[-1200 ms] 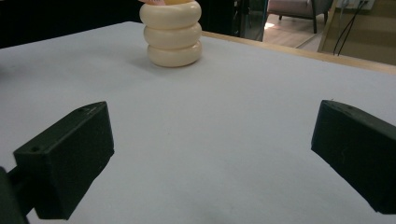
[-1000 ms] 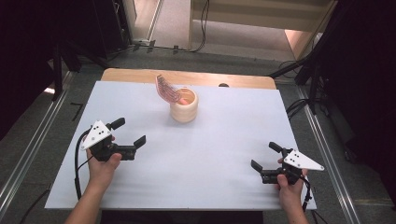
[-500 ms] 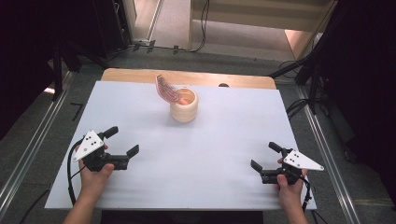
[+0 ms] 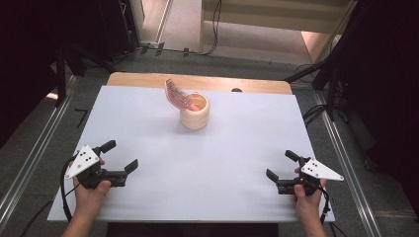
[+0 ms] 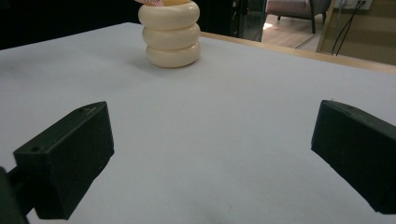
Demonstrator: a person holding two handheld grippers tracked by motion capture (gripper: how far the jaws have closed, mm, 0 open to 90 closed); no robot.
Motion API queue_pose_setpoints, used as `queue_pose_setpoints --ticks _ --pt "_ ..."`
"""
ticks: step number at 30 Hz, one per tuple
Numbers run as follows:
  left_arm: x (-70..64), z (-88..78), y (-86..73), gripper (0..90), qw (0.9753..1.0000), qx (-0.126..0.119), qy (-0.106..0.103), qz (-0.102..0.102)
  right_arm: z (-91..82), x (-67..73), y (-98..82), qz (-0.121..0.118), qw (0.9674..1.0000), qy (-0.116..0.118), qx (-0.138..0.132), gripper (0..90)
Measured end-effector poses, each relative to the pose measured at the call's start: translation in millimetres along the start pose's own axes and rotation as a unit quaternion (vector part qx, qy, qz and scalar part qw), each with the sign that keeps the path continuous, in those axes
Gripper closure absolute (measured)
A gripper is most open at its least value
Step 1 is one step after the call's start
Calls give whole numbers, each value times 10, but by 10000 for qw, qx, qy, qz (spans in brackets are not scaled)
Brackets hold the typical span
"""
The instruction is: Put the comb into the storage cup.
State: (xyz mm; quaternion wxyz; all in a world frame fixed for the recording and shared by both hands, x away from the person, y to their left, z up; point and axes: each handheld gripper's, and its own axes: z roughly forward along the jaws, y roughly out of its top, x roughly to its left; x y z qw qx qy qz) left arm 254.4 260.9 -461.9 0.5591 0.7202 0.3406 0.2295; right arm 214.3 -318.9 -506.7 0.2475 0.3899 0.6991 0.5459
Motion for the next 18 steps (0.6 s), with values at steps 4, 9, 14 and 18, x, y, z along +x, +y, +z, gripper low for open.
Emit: queue_pose_setpoints --ticks 4,9,14,18 --pt "42 -84 -54 0 9999 41 103 -14 4 -1 -2 -6 10000 -1 -5 0" --pt "85 -173 -113 0 9998 73 196 -27 2 -2 -2 7 10000 -15 -1 0" --pt "132 -263 -174 0 9994 130 319 -21 -1 -6 -5 20 10000 -33 -4 0" --pt "171 -327 -207 0 9989 140 448 -39 1 -7 -8 37 10000 -28 4 0"
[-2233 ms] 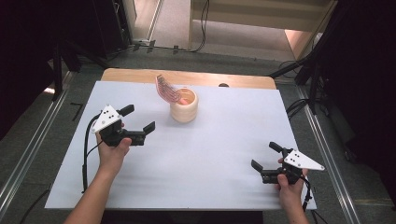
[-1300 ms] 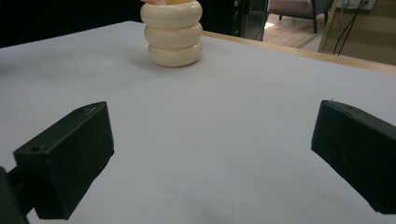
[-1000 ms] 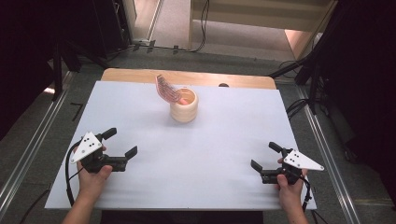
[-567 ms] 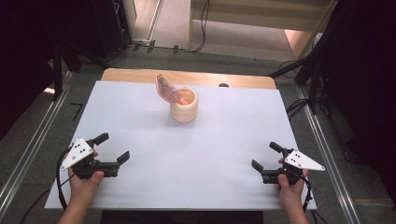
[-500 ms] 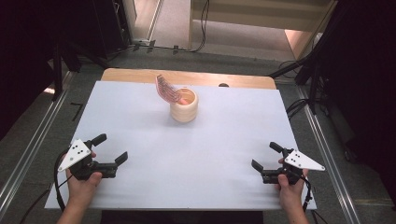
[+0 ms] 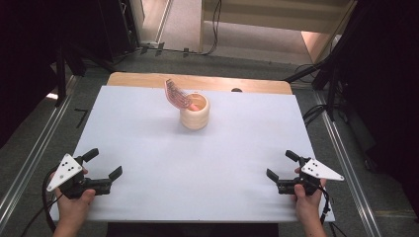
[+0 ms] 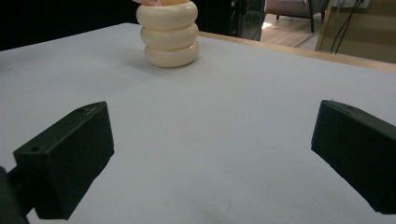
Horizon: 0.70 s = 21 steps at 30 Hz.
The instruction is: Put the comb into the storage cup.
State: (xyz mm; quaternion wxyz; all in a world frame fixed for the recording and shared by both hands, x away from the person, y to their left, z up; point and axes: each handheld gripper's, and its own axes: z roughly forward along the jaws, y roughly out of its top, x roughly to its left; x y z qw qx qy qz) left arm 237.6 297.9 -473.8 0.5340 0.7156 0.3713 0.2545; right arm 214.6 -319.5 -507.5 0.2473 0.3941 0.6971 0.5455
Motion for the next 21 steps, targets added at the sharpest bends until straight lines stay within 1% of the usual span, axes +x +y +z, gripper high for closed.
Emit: queue_pose_setpoints --ticks 3,4,5,6,8,14,17,19,21 --pt "18 -29 -34 0 10000 51 51 23 -3 -4 0 -2 10000 -9 -9 0" --pt "26 -40 -46 0 9999 87 73 67 -4 -5 -1 7 10000 -9 -12 0" --pt "30 -48 -54 0 9999 89 81 71 -5 -7 -2 6 10000 -9 -13 0" --pt "37 -64 -65 0 9999 77 74 34 -7 -7 -2 12 10000 -14 -7 0" --pt "52 -93 -77 0 9999 77 108 56 -7 -12 -6 21 10000 -17 -3 0" --pt "122 -156 -114 0 9997 31 233 -36 -4 -27 -13 62 10000 -31 -19 0" --pt "149 -169 -120 0 9997 -2 253 -60 -3 -33 -16 61 10000 -34 -21 0" --pt "153 -167 -127 0 9996 27 262 -64 -1 -31 -17 59 10000 -33 -20 0" --pt "161 -165 -132 0 9996 7 258 -114 2 -27 -15 64 10000 -24 -7 0"
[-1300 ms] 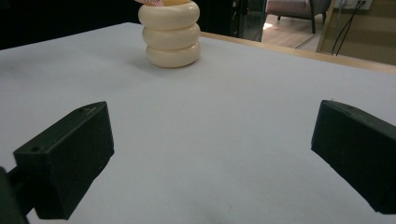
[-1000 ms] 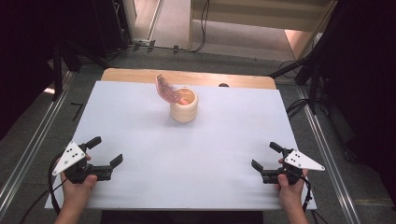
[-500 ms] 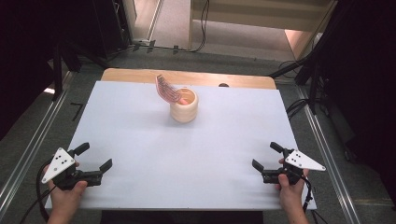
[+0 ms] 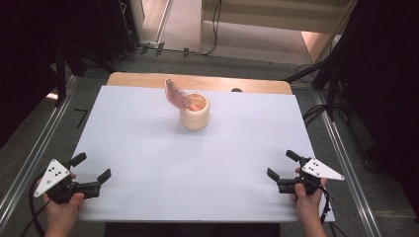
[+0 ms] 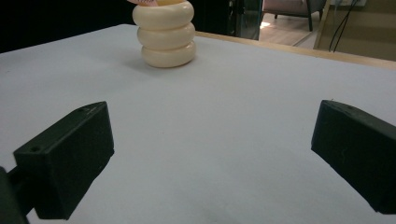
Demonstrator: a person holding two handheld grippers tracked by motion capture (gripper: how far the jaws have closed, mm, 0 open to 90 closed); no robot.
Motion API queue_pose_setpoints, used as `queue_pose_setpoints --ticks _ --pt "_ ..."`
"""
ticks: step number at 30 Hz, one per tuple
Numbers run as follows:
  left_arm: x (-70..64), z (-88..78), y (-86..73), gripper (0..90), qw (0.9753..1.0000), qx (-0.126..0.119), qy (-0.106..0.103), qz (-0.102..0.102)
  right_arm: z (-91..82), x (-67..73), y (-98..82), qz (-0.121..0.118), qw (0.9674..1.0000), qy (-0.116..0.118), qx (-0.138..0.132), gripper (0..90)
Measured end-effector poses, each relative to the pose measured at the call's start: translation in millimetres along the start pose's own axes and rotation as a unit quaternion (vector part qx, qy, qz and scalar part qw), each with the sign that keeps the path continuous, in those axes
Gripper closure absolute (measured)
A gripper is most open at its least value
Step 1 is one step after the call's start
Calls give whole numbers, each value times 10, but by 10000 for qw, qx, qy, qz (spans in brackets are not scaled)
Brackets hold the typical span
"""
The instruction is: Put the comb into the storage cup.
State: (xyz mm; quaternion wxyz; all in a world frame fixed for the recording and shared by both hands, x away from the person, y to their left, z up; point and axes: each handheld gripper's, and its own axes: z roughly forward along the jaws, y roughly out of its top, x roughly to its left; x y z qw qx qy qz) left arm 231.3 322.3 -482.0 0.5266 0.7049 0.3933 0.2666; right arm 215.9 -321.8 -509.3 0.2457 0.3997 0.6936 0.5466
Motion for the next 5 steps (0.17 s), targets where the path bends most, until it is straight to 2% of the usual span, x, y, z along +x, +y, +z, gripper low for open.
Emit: queue_pose_setpoints --ticks 5 --pt "-3 8 11 0 10000 29 7 41 -4 2 3 -5 10000 -5 -4 0"
